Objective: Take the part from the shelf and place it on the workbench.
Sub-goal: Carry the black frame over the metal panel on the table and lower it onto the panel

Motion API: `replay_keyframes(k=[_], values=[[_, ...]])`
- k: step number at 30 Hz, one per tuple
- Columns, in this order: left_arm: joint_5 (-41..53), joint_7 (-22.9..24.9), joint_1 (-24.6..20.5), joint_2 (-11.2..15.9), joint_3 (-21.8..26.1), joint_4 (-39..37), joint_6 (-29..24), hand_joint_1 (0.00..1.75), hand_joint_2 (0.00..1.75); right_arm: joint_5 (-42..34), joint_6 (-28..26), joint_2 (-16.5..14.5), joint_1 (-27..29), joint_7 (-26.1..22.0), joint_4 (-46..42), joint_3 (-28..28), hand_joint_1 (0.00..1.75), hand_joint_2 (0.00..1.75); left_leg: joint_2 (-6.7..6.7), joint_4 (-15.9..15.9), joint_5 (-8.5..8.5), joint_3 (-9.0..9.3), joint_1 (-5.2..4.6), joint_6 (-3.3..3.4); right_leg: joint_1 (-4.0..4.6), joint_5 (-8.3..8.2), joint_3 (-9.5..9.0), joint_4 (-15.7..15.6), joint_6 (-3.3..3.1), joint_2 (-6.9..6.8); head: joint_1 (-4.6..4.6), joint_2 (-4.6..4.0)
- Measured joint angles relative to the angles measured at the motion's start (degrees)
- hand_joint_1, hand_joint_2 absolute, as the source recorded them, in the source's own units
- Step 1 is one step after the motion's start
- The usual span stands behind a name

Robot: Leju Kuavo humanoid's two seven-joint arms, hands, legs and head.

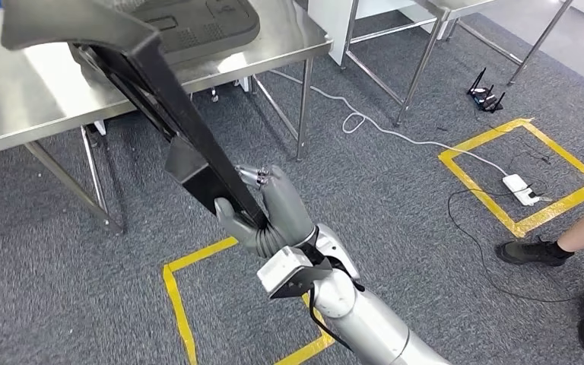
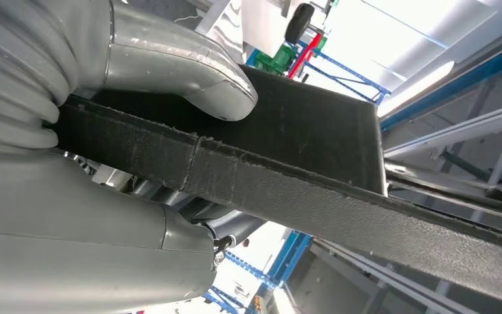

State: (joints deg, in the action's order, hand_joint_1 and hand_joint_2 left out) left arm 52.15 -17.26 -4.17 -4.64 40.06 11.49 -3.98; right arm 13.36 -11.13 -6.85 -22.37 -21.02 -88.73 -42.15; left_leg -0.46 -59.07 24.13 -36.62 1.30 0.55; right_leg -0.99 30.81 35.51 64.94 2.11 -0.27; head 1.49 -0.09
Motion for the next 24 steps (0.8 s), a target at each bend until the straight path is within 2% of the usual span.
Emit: replay_keyframes(k=[2,3,4,5,6,7,8,9,11,13,15,17,18,19,20,22,23,24], values=[[0.0,0.0,0.0,0.0,0.0,0.0,0.0,0.0,1.75,0.0,0.0,0.1,0.1,0.0,0.1,0.0,1.75,1.75,-0.11,0.0,0.08,-0.03,-0.16,0.32,0.04,2.4,4.17,7.6,-0.27,0.07,-0.02,0.0],[0.0,0.0,0.0,0.0,0.1,0.0,-0.1,0.0,1.75,0.0,0.0,0.2,0.1,0.0,0.1,0.0,1.75,1.75,-0.2,0.0,0.11,-0.02,-0.23,0.38,0.05,2.63,5.47,9.6,-0.12,0.1,-0.02,0.0],[0.0,0.1,0.0,0.0,0.1,0.0,-0.1,0.0,1.75,0.0,0.0,0.2,0.2,0.0,0.2,0.0,1.75,1.75,-0.3,0.0,0.13,0.0,-0.28,0.4,0.05,1.96,5.73,9.3,0.22,0.11,-0.02,0.0],[0.0,0.1,0.0,-0.1,0.1,0.0,-0.1,0.0,1.75,0.0,0.0,0.3,0.2,0.0,0.2,0.0,1.75,1.75,-0.43,0.0,0.13,0.04,-0.3,0.39,0.04,0.53,4.84,6.8,0.63,0.11,-0.02,0.0],[0.0,0.1,0.0,-0.1,0.1,0.0,-0.1,0.0,1.75,0.0,0.0,0.3,0.2,0.0,0.2,0.0,1.75,1.75,-0.57,0.0,0.14,0.07,-0.29,0.36,0.05,-1.24,3.09,2.8,0.96,0.11,-0.03,0.0],[0.0,0.1,0.0,-0.2,0.1,0.0,-0.1,0.0,1.75,0.0,0.0,0.2,0.1,0.0,0.2,0.0,1.75,1.75,-0.7,-0.1,0.18,0.06,-0.43,0.26,0.13,-2.82,1.24,-1.3,1.01,0.12,-0.02,0.0],[0.0,0.1,0.0,-0.2,0.1,0.0,-0.1,0.0,1.75,0.0,0.0,0.2,0.1,0.0,0.2,0.0,1.75,1.75,-0.78,-0.1,0.2,0.05,-0.53,0.08,0.21,-3.94,-0.24,-4.3,0.81,0.15,0.0,0.0],[0.0,0.1,0.0,-0.3,0.1,0.0,-0.1,0.0,1.75,0.0,0.0,0.2,0.1,0.0,0.2,0.0,1.75,1.75,-0.83,-0.1,0.2,0.04,-0.63,-0.17,0.34,-4.52,-1.07,-6.0,0.45,0.17,0.04,0.0],[0.0,0.1,0.1,-0.3,0.1,0.0,-0.1,0.0,1.75,0.0,0.0,0.2,0.1,0.0,0.3,-0.1,1.75,1.75,-0.82,0.1,0.07,0.12,-0.57,-0.83,0.53,-4.91,-1.38,-6.6,-0.36,0.2,0.07,0.0],[0.0,0.1,0.1,-0.3,0.1,0.0,-0.1,0.0,1.75,0.0,0.1,0.0,0.0,0.0,0.3,-0.1,1.75,1.75,-0.6,-0.6,0.65,-0.13,-0.38,-1.41,0.16,-5.17,-1.68,-6.9,-1.05,0.19,0.11,0.0],[0.0,0.1,0.1,-0.3,0.1,0.0,-0.2,0.0,1.75,0.0,0.1,-0.1,0.0,0.0,0.3,-0.1,1.75,1.75,-0.28,-5.4,3.39,-2.15,-0.27,-1.82,-0.24,-5.2,-2.12,-7.1,-1.73,0.13,0.24,0.0],[0.1,0.1,0.2,-0.3,0.1,0.0,-0.2,0.0,1.75,0.0,0.2,-0.2,0.0,0.0,0.3,-0.1,1.75,1.75,-0.09,-12.7,6.6,-5.58,-0.16,-2.18,-0.16,-5.05,-2.32,-7.1,-2.12,0.08,0.27,0.0],[0.2,0.1,0.2,-0.3,0.1,0.0,-0.3,0.0,1.75,0.0,0.2,-0.2,0.1,0.0,0.4,-0.1,1.75,1.75,-0.03,-15.0,7.15,-6.77,-0.07,-2.35,-0.13,-5.0,-2.38,-7.1,-2.17,0.08,0.26,0.0],[0.2,0.2,0.3,-0.3,0.2,0.0,-0.3,0.0,1.75,0.0,0.2,-0.2,0.1,0.0,0.4,-0.1,1.75,1.75,0.03,-15.3,6.63,-7.01,0.03,-2.47,-0.13,-4.95,-2.44,-7.1,-2.19,0.11,0.27,0.0],[0.3,0.2,0.3,-0.2,0.2,0.0,-0.4,0.0,1.75,0.0,0.2,-0.2,0.1,0.0,0.4,-0.1,1.75,1.75,0.12,-13.3,5.15,-6.13,0.16,-2.55,-0.18,-4.86,-2.56,-7.0,-2.11,0.16,0.28,0.0],[0.3,0.3,0.2,-0.2,0.2,0.0,-0.4,0.0,1.75,0.0,0.2,-0.2,0.2,0.0,0.4,-0.1,1.75,1.75,0.37,-6.1,1.78,-2.44,0.4,-2.63,-0.23,-4.52,-2.86,-6.9,-1.71,0.25,0.3,0.0],[0.3,0.3,0.2,-0.2,0.2,0.0,-0.4,0.0,1.75,0.0,0.2,-0.2,0.1,0.0,0.4,-0.1,1.75,1.75,0.37,-3.1,0.84,-0.91,0.42,-2.5,-0.07,-4.3,-2.89,-6.8,-1.38,0.27,0.32,0.0],[0.3,0.3,0.2,-0.3,0.2,0.0,-0.4,0.0,1.75,0.0,0.2,-0.2,0.1,0.0,0.4,-0.1,1.75,1.75,0.31,-1.4,0.56,-0.06,0.34,-2.3,0.09,-4.17,-2.87,-6.7,-1.06,0.27,0.31,0.0]])
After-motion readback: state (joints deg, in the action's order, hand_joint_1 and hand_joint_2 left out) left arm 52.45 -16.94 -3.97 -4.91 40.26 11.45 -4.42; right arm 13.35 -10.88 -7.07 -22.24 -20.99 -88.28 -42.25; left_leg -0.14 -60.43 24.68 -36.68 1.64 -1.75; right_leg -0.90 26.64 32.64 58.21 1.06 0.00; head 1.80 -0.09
